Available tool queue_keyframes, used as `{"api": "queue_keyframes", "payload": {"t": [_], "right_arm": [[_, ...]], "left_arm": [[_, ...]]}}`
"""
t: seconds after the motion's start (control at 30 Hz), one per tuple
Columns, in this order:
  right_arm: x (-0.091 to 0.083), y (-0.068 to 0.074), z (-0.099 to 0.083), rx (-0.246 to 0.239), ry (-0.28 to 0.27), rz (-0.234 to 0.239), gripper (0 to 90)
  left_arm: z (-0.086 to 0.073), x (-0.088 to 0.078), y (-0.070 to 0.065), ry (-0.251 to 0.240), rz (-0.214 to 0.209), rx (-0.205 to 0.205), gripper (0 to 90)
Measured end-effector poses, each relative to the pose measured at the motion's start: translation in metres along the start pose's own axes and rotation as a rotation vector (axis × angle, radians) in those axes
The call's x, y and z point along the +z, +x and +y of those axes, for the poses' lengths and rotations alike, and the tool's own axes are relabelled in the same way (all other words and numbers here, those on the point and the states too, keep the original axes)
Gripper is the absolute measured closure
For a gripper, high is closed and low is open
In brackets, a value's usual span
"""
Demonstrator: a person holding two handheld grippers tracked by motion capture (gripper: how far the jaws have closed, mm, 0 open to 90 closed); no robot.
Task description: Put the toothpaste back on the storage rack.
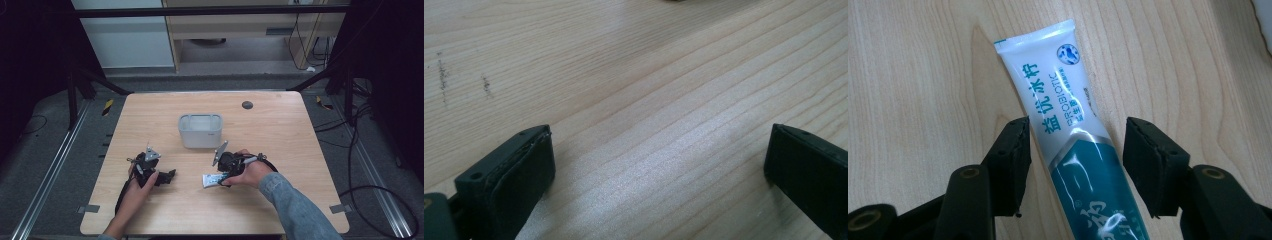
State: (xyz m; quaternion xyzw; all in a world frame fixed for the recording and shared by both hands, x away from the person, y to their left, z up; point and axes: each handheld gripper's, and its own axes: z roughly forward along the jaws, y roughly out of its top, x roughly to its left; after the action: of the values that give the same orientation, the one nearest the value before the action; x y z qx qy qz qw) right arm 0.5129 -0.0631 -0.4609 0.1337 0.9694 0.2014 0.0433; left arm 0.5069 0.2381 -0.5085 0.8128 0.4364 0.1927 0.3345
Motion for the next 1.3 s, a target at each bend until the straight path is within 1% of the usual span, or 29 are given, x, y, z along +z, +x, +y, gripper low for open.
{"api": "queue_keyframes", "payload": {"t": [0.03,0.23,0.27,0.33,0.47,0.53,0.57,0.6,0.63,0.73,0.77,0.97,1.07,1.13,1.17,1.23,1.3], "right_arm": [[0.0008,-0.0007,0.0002,-0.009,0.000,0.002,44.8],[0.0036,-0.0007,0.0008,-0.008,0.013,0.012,44.9],[0.0043,-0.0015,0.0007,-0.018,0.011,0.014,44.9],[0.0051,-0.0018,0.0009,-0.020,0.015,0.016,44.8],[0.0060,-0.0026,0.0013,-0.017,0.021,0.017,44.8],[0.0069,-0.0034,0.0014,-0.025,0.025,0.022,44.8],[0.0071,-0.0029,0.0017,-0.017,0.028,0.023,44.9],[0.0077,-0.0034,0.0018,-0.027,0.030,0.024,44.9],[0.0080,-0.0031,0.0023,-0.021,0.033,0.023,44.9],[0.0090,-0.0037,0.0029,-0.030,0.037,0.028,44.8],[0.0091,-0.0034,0.0032,-0.026,0.039,0.028,44.8],[0.0098,-0.0040,0.0045,-0.042,0.047,0.033,45.4],[0.0101,-0.0043,0.0052,-0.043,0.052,0.041,45.9],[0.0102,-0.0051,0.0053,-0.053,0.052,0.044,46.2],[0.0102,-0.0047,0.0054,-0.050,0.053,0.043,46.5],[0.0101,-0.0048,0.0051,-0.064,0.052,0.043,46.7],[0.0099,-0.0050,0.0049,-0.069,0.051,0.044,47.0]], "left_arm": [[0.0000,0.0000,0.0000,0.000,0.000,0.000,0.0],[0.0000,0.0000,0.0000,0.000,0.000,0.000,0.0],[0.0000,0.0000,0.0000,0.000,0.000,0.000,0.0],[0.0000,0.0000,0.0001,0.000,0.000,0.001,0.0],[0.0000,0.0000,0.0000,0.000,0.000,-0.001,0.0],[0.0000,0.0000,0.0000,0.000,0.000,0.000,0.0],[0.0000,0.0000,0.0000,0.000,0.000,0.000,0.0],[0.0000,0.0000,0.0000,0.000,0.000,0.000,0.0],[0.0000,0.0000,0.0000,0.000,0.000,-0.001,0.0],[0.0000,0.0000,0.0000,0.000,0.000,-0.001,0.0],[0.0000,0.0000,0.0000,0.000,0.000,0.000,0.0],[0.0000,0.0000,0.0000,0.000,0.000,-0.001,0.0],[0.0000,0.0000,0.0000,0.000,0.000,-0.001,0.0],[0.0000,0.0000,0.0000,0.000,0.000,-0.001,0.0],[0.0000,0.0000,0.0000,0.000,-0.001,-0.001,0.0],[0.0000,0.0000,0.0000,0.000,0.000,-0.001,0.0],[0.0000,0.0000,0.0000,0.000,0.000,-0.001,0.0]]}}
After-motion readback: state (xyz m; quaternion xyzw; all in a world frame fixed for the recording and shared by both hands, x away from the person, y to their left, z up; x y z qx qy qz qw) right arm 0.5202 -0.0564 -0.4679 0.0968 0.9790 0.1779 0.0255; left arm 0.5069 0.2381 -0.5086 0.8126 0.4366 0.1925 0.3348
